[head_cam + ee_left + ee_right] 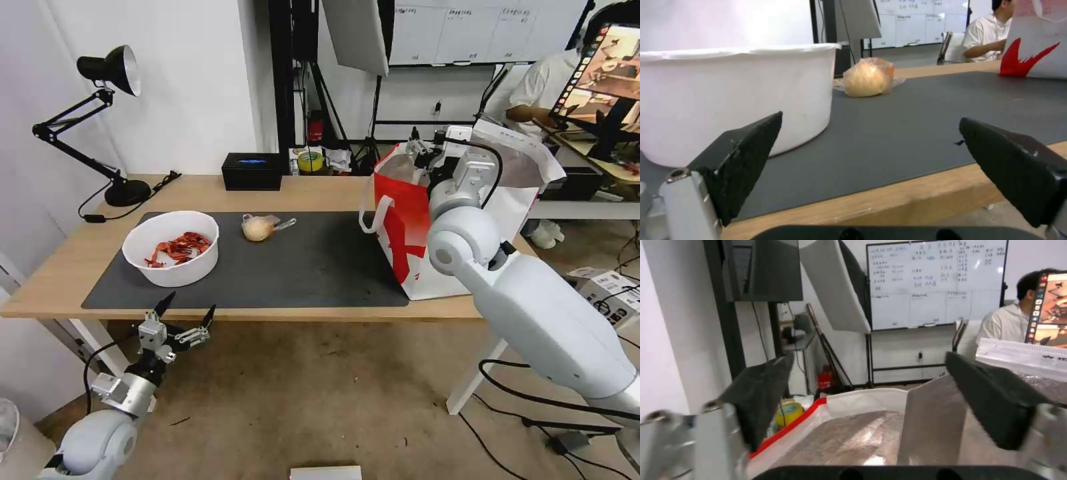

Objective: Pick up the trash from the table and place it into the takeout bag.

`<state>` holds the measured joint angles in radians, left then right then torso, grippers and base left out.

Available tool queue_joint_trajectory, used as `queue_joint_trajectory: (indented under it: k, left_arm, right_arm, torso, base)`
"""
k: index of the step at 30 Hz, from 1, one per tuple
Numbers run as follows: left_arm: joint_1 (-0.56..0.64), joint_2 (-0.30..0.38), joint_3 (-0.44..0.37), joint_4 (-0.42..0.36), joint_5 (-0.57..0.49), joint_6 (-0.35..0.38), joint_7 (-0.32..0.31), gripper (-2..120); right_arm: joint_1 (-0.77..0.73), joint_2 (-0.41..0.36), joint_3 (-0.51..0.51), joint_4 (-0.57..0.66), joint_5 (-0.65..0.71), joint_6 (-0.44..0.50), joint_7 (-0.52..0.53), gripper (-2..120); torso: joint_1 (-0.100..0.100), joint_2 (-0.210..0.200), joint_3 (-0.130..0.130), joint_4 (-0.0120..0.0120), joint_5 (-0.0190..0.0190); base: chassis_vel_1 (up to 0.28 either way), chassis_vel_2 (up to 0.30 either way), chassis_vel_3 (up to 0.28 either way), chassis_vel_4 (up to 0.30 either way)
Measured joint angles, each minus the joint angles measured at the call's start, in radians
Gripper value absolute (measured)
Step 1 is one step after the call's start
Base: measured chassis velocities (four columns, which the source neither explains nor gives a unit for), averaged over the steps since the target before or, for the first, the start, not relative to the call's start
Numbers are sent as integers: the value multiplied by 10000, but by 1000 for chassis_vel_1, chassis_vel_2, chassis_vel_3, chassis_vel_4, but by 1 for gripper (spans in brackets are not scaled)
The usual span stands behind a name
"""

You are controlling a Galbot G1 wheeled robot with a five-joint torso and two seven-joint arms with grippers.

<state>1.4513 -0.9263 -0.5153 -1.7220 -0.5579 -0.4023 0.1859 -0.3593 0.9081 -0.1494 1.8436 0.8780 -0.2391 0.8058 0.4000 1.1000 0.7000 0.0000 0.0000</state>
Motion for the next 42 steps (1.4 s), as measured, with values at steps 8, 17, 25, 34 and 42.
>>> queue_joint_trajectory:
  k: [8,17,25,34,42]
  left_arm:
    - [72,45,-142,-34,-7,2,-1,100]
    - [182,49,-342,-85,-28,-6,1,100]
    - [273,-25,-408,-67,-28,-53,9,100]
    - [419,-19,-530,-28,-28,-107,32,100]
    - [452,-53,-536,139,-21,-147,52,100]
  right_arm:
    - [-541,-608,42,1041,593,592,-1336,100]
    - [-3171,-2281,836,3196,625,1823,-3619,100]
    - [-6281,-2764,2144,3727,-924,3210,-5043,100]
    - [-8998,-1892,2745,2995,-2819,4014,-5412,100]
    - [-10304,-929,2733,2355,-3757,4316,-5284,100]
  torso:
    - [0,0,0,1,0]
    - [-1,0,-2,0,0]
    - [-1,0,-1,0,-1]
    - [-1,1,-1,-1,2]
    - [-1,0,-1,-1,0]
  base:
    - [0,0,0,0]
    - [0,0,0,0]
    - [0,0,0,0]
    - [0,0,0,0]
    - [0,0,0,0]
